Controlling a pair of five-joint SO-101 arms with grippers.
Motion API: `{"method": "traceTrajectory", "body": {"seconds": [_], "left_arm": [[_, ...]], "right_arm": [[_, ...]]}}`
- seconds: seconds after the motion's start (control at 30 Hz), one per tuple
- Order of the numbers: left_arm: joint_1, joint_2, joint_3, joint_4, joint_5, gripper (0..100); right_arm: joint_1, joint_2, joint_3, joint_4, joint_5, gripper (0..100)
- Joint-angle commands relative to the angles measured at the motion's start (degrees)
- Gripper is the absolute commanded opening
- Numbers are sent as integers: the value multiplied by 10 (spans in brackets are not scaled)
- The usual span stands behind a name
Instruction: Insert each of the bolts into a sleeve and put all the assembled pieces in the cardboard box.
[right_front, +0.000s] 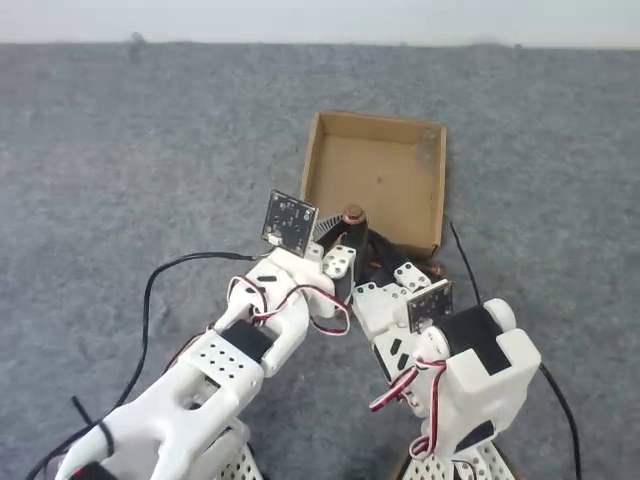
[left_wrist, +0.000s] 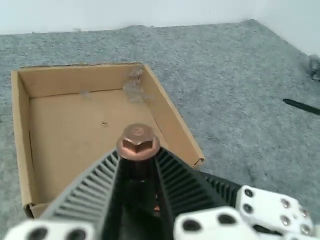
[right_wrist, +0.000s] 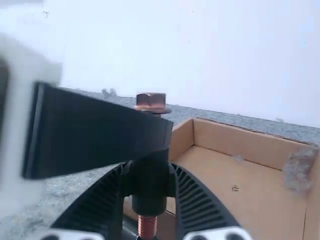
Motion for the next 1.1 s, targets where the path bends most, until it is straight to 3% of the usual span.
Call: {"method": "traceTrajectory", "body": {"seconds": [0.0,0.13,0.37,0.8,1.07], "left_arm": [[1,-3,14,-11,3,12],[1,-3,19,-10,3,23],[-1,-6,34,-11,5,204],[1,-16,32,-11,5,199],[15,-147,88,-8,4,199]], "right_arm": [[21,-30,16,-18,10,7],[21,-30,16,-18,10,7],[22,-30,16,-18,10,7],[22,-30,16,-17,10,7],[22,-29,15,-15,10,7]]}}
